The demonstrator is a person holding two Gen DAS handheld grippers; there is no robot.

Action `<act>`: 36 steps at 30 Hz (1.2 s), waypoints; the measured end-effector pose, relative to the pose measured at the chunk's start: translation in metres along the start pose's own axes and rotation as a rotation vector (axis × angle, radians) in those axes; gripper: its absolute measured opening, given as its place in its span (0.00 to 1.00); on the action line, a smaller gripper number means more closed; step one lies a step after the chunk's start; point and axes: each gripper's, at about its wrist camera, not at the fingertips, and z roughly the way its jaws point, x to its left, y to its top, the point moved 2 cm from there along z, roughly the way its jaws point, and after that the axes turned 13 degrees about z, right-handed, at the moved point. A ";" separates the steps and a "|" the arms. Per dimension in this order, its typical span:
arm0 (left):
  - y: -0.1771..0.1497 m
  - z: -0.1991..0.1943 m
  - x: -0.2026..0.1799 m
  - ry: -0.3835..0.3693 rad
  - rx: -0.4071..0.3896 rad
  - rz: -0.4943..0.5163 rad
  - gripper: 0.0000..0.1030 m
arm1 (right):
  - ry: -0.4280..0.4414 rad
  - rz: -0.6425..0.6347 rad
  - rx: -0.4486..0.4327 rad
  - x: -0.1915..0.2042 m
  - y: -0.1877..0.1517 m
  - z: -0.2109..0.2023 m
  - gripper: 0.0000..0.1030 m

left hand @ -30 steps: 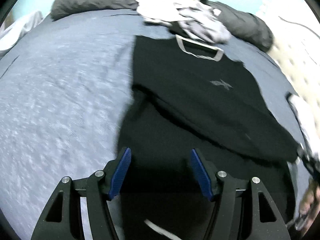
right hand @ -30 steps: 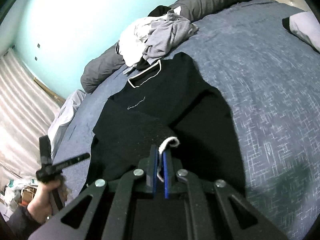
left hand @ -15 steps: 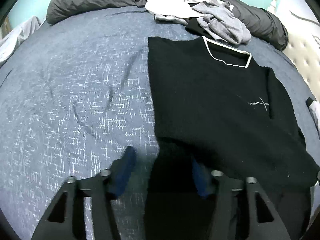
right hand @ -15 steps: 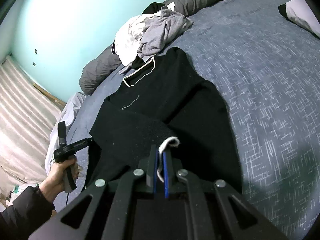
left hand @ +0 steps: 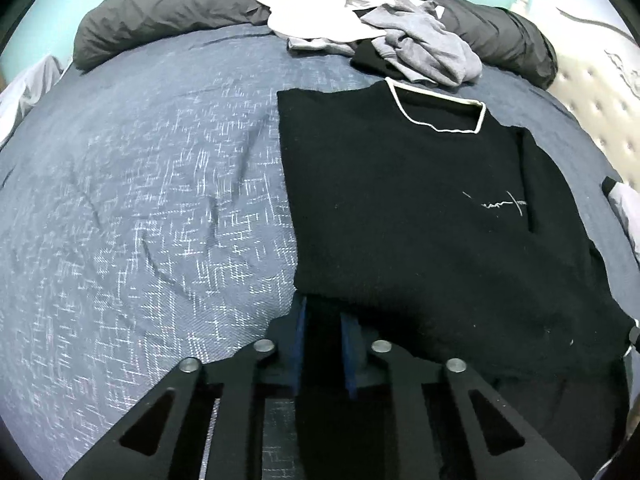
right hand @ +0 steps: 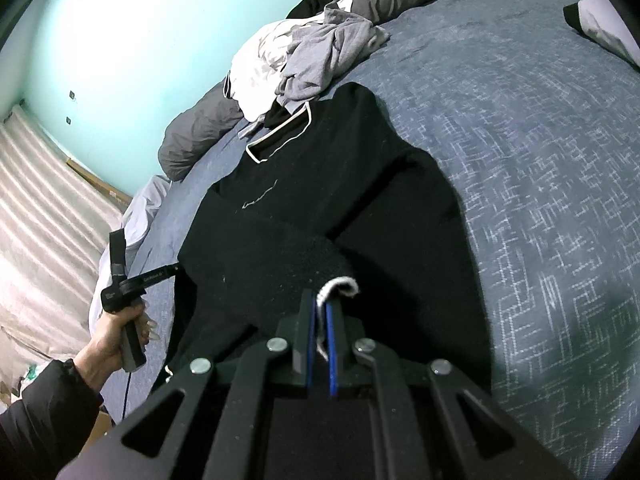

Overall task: Fold clothes
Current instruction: 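Release the sleeve with the left gripper and withdraw it, then move both grippers to the white hem band and grasp it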

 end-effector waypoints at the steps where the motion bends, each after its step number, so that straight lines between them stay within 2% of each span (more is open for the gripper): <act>1: -0.001 -0.002 0.003 -0.017 -0.008 -0.016 0.11 | -0.001 -0.009 0.004 0.002 -0.001 0.000 0.04; 5: -0.015 0.002 0.028 -0.081 -0.019 -0.144 0.11 | -0.010 -0.041 0.010 0.006 -0.002 0.001 0.04; 11: -0.023 0.008 0.037 -0.118 -0.032 -0.218 0.11 | -0.080 0.026 0.013 -0.015 -0.002 0.001 0.04; 14: -0.023 0.007 0.034 -0.117 -0.030 -0.198 0.11 | -0.090 0.013 -0.012 -0.009 -0.002 -0.010 0.04; 16: -0.025 0.009 0.034 -0.117 -0.021 -0.191 0.11 | -0.130 -0.016 -0.030 -0.007 -0.003 -0.012 0.01; 19: -0.021 0.008 0.028 -0.080 -0.008 -0.142 0.13 | -0.183 0.030 -0.020 -0.023 -0.004 -0.006 0.01; 24: -0.015 -0.012 0.018 -0.064 -0.028 -0.090 0.17 | -0.124 0.048 0.000 -0.026 -0.004 -0.002 0.01; 28: -0.014 -0.033 0.032 -0.045 -0.075 -0.140 0.23 | -0.109 0.078 -0.003 -0.027 -0.002 0.002 0.04; 29: -0.013 -0.038 0.037 -0.040 -0.092 -0.158 0.24 | -0.106 0.084 -0.014 -0.026 0.000 0.000 0.06; 30: -0.011 -0.040 0.039 -0.037 -0.106 -0.167 0.30 | -0.103 0.086 -0.025 -0.025 0.002 -0.002 0.10; 31: -0.008 -0.040 0.041 -0.032 -0.109 -0.170 0.42 | -0.100 0.088 -0.033 -0.024 0.003 -0.003 0.25; 32: -0.006 -0.037 0.042 -0.034 -0.103 -0.169 0.46 | -0.098 0.089 -0.036 -0.023 0.005 -0.003 0.45; 33: -0.004 -0.033 0.042 -0.051 -0.096 -0.168 0.47 | -0.101 0.090 -0.036 -0.023 0.006 -0.001 0.50; 36: -0.001 -0.021 0.042 -0.084 -0.070 -0.176 0.47 | -0.120 0.077 -0.010 -0.023 0.006 0.009 0.50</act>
